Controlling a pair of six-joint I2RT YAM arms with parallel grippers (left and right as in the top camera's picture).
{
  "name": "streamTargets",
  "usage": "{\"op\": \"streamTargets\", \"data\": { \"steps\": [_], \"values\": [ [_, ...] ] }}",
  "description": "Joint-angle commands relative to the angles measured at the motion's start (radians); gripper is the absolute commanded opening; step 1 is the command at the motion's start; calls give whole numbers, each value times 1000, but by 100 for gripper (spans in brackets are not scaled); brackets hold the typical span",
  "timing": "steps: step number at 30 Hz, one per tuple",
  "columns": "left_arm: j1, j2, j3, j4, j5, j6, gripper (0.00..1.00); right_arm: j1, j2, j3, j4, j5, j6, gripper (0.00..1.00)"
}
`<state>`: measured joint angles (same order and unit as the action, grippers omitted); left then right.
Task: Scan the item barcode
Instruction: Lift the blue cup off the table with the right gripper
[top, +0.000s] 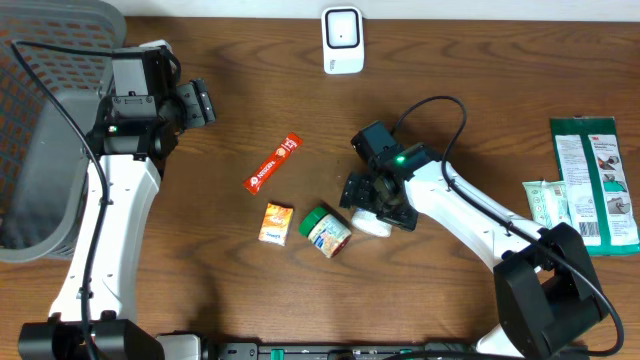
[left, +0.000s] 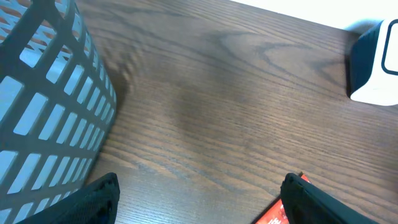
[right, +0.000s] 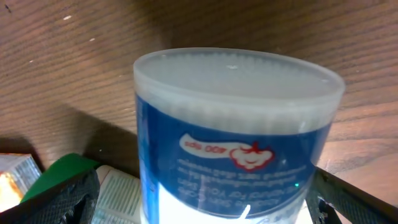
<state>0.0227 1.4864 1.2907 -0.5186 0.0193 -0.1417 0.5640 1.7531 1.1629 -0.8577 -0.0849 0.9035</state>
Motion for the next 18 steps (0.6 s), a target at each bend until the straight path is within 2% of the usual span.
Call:
{"op": "streamTargets", "data": {
  "steps": [1, 7, 12, 18],
  "values": [
    [0, 10, 3, 1, -12, -1, 83, -6, -13, 20, -20, 52, -22, 98],
    [0, 10, 3, 1, -12, -1, 83, -6, -12, 19, -48, 84, -18, 95],
    [0, 10, 3, 1, -12, -1, 83, -6, -12, 18, -54, 89, -18, 82],
    [0, 10, 3, 1, -13, -1, 83, -4, -12, -12, -36, 115, -18, 81]
  ]
}}
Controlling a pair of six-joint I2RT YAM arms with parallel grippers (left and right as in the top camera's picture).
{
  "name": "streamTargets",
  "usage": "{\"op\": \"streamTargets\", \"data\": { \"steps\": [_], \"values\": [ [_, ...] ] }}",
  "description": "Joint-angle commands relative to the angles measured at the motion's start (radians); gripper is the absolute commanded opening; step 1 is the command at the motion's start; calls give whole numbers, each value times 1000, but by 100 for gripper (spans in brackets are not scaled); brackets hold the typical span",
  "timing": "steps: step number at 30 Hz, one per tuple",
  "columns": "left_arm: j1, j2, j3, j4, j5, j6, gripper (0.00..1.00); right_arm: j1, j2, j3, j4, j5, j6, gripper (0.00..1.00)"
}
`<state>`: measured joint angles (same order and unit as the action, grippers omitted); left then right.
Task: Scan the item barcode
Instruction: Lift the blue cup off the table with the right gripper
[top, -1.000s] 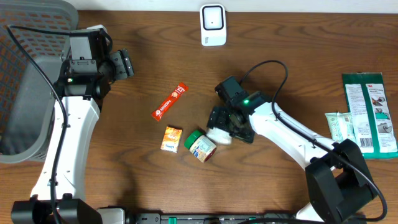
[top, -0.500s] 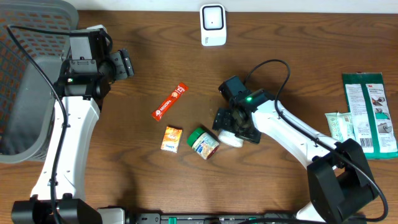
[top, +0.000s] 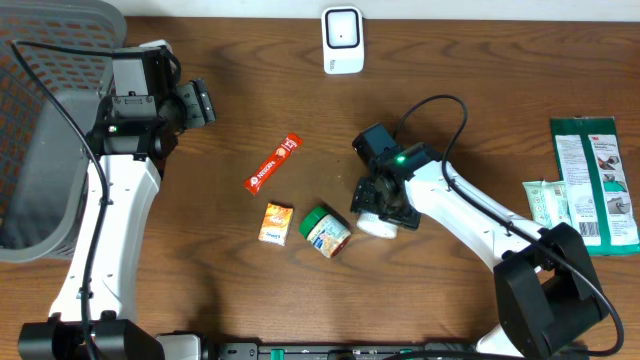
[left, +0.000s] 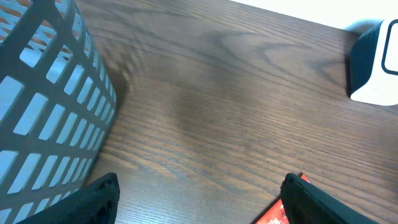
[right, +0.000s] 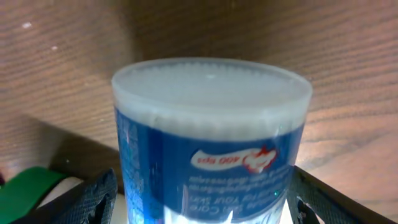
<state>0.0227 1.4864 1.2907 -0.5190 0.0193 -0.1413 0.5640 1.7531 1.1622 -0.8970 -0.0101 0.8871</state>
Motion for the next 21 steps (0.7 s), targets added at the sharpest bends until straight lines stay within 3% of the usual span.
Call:
{"op": "streamTargets", "data": {
  "steps": [1, 17, 19, 21],
  "values": [
    [0, 10, 3, 1, -13, -2, 83, -4, -12, -11, 2, 39, -2, 81],
    [0, 10, 3, 1, -13, -2, 83, -5, -14, -58, 48, 36, 9, 77],
    [0, 10, 3, 1, -13, -2, 83, -9, -14, -57, 44, 36, -8, 73],
    [0, 10, 3, 1, -13, -2, 83, -13, -19, -53, 44, 37, -49, 60]
  ]
}}
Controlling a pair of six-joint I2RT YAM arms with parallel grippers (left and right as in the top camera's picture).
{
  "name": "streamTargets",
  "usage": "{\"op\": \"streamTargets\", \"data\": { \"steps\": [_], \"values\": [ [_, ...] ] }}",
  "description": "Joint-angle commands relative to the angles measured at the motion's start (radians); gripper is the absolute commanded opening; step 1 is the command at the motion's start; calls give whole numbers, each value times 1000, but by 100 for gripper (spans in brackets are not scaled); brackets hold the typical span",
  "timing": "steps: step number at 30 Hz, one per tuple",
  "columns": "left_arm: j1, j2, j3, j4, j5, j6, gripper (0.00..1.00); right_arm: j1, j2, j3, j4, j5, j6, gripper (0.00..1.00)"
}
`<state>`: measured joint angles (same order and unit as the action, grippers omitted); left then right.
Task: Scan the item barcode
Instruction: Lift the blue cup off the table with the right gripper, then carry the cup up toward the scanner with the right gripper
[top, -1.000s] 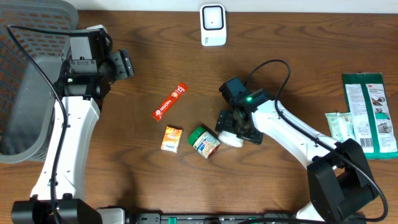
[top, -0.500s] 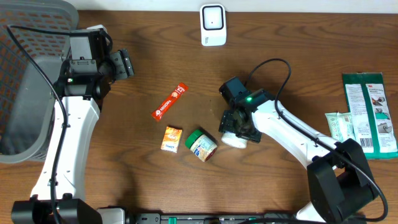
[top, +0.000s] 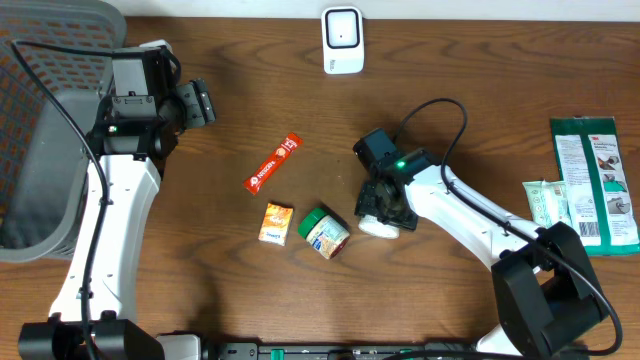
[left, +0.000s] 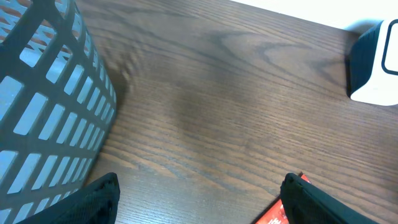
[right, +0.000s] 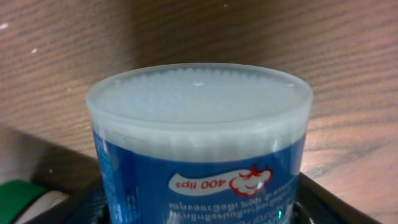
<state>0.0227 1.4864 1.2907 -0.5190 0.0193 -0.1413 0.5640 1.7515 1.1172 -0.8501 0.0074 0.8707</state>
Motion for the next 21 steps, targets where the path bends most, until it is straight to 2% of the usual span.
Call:
{"op": "streamTargets", "data": {
  "steps": [1, 4, 9, 15, 18, 21],
  "values": [
    [0, 10, 3, 1, -12, -2, 83, -18, -23, -5, -3, 18, -58, 51],
    [0, 10, 3, 1, -13, -2, 83, -31, -53, -2, -14, 17, -103, 34],
    [0, 10, 3, 1, -13, -2, 83, -39, -141, -1, -41, 18, -180, 41],
    [0, 10, 3, 1, -12, -2, 83, -78, -289, 56, -87, -35, -291, 36],
    [0, 10, 3, 1, -13, -2, 83, -162, -328, 142, -163, -213, -376, 35],
    [0, 10, 3, 1, -12, -2, 83, -286, -324, 258, -265, -474, -528, 34]
  ]
}}
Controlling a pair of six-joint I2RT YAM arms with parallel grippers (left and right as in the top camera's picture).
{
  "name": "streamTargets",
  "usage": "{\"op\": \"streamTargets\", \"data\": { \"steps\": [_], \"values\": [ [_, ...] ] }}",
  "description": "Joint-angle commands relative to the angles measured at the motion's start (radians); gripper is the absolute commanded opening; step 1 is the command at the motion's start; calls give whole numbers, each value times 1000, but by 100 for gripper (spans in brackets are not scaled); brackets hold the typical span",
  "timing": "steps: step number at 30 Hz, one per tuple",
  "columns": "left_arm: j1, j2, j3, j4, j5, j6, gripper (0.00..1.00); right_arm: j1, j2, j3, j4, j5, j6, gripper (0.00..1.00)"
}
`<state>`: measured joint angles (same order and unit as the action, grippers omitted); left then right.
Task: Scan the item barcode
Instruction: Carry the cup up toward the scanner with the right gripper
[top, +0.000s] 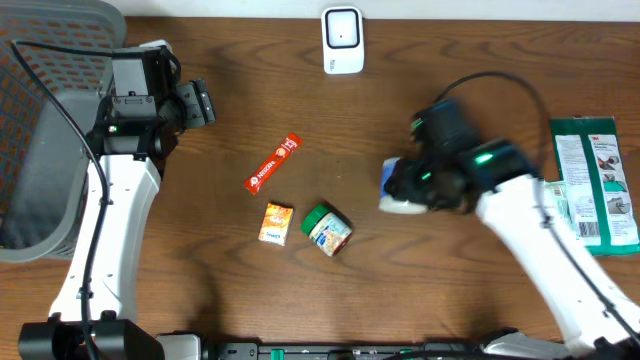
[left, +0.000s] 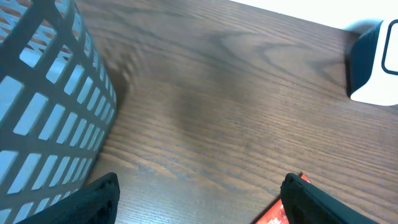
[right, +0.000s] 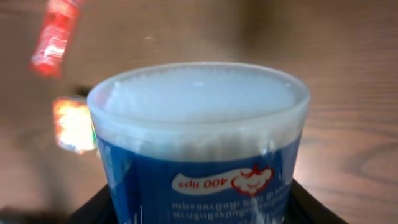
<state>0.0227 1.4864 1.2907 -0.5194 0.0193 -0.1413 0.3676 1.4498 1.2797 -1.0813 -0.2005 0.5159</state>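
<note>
My right gripper (top: 418, 185) is shut on a blue cotton-swab tub (top: 395, 188) with a clear white lid, held above the table right of centre. In the right wrist view the tub (right: 199, 143) fills the frame, lid end away from the camera, with the gripper (right: 196, 208) clamped on its sides. The white barcode scanner (top: 341, 40) stands at the table's far edge and shows at the right edge of the left wrist view (left: 376, 59). My left gripper (top: 200, 103) is open and holds nothing, near the basket; its fingertips (left: 102, 196) hover over bare wood.
A grey mesh basket (top: 50, 120) sits at the far left. A red sachet (top: 272, 163), an orange packet (top: 277, 223) and a green-lidded jar (top: 327, 230) lie mid-table. Green wipe packs (top: 592, 180) and a tube (top: 548, 203) lie at the right edge.
My right gripper was down around the tub beside the green-lidded jar. Now it holds the tub off the table, further right and away from the jar. The left arm has not moved.
My right gripper stood open around the swab tub next to the green-lidded jar. Over the following two moments its fingers sat closer against the tub's sides. Now the tub is gripped and raised to the right. The left gripper stayed open by the basket throughout.
</note>
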Motion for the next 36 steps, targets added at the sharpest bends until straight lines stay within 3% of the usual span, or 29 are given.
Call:
{"op": "streamTargets", "data": {
  "steps": [1, 10, 15, 18, 21, 28, 36],
  "values": [
    [0, 10, 3, 2, -13, -2, 83, -133, -21, 129, -63, -344, -223, 33],
    [0, 10, 3, 2, -13, -2, 83, -470, 16, 234, -274, -717, -536, 26],
    [0, 10, 3, 2, -13, -2, 83, -515, 69, 234, -385, -831, -814, 15],
    [0, 10, 3, 2, -12, -2, 83, -515, 104, 234, -431, -846, -945, 14],
    [0, 10, 3, 2, -13, -2, 83, -515, 136, 234, -475, -875, -1049, 1],
    [0, 10, 3, 2, -12, -2, 83, -515, 184, 234, -495, -1015, -1079, 1],
    [0, 10, 3, 2, -13, -2, 83, -519, 186, 235, -534, -973, -1078, 1]
  ]
}}
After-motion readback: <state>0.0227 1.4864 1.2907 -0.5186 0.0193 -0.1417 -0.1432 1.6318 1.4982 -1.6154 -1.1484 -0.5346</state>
